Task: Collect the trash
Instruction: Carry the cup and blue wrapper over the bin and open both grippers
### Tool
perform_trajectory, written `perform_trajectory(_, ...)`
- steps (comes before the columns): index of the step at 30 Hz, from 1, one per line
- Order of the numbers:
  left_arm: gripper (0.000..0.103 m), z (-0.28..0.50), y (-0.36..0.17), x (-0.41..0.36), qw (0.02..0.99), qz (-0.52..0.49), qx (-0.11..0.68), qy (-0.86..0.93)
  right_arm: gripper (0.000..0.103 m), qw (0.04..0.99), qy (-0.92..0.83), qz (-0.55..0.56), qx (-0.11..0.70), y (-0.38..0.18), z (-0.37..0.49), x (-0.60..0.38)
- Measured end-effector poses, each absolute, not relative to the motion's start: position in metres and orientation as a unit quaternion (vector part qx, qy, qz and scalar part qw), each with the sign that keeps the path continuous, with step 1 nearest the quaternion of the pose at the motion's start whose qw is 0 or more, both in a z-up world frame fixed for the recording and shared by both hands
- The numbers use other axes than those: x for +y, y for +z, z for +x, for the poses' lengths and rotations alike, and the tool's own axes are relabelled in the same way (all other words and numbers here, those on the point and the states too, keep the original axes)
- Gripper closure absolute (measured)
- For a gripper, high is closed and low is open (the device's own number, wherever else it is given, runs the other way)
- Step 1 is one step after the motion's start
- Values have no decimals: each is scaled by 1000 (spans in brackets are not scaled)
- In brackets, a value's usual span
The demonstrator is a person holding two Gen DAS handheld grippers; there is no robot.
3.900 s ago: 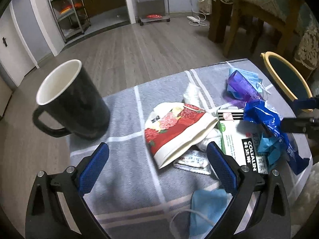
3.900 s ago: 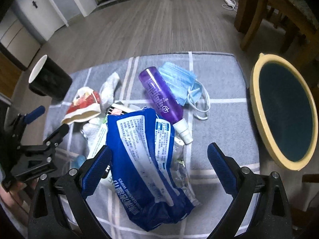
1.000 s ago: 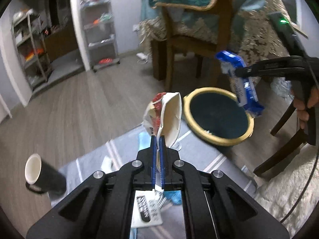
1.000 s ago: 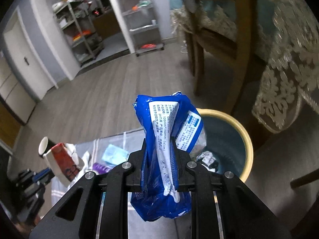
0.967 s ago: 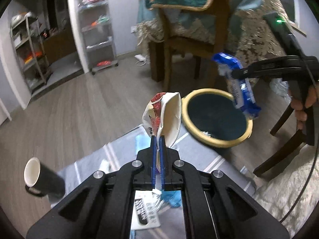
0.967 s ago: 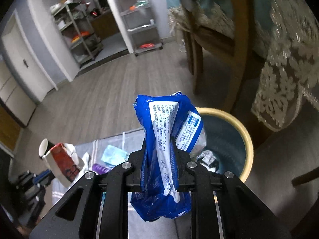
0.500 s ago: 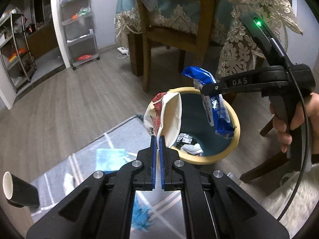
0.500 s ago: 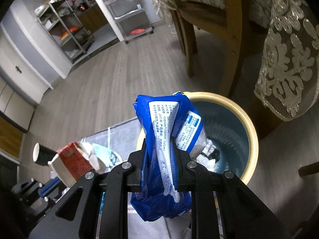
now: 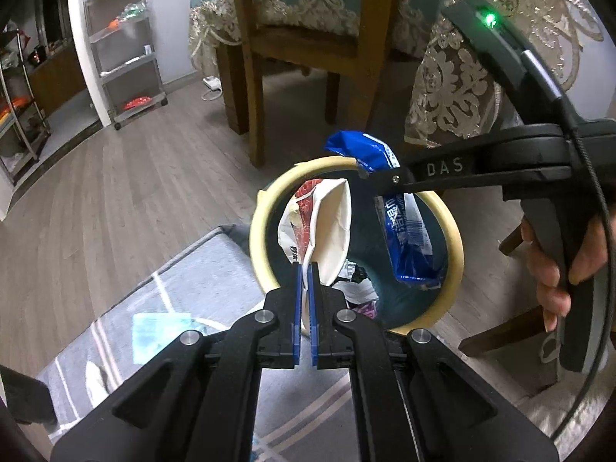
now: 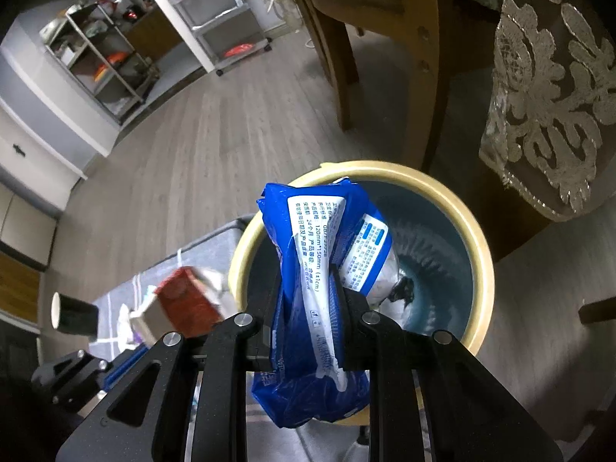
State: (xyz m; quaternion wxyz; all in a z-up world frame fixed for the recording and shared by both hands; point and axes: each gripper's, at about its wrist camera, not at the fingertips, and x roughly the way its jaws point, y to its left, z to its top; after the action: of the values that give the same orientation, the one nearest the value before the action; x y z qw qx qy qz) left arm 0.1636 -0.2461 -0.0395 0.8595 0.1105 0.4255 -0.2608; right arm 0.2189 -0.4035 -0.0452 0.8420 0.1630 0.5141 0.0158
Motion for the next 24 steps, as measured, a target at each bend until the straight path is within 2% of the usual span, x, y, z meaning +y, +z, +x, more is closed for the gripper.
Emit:
perform_trajectory(11, 101, 177, -47, -261, 860, 90, 429, -259, 78, 836, -9, 211, 506, -53, 216, -422)
perform_trajectory(24, 101, 172, -54, -257, 861, 100, 428, -258, 75, 837, -9, 203, 507, -53, 215, -423)
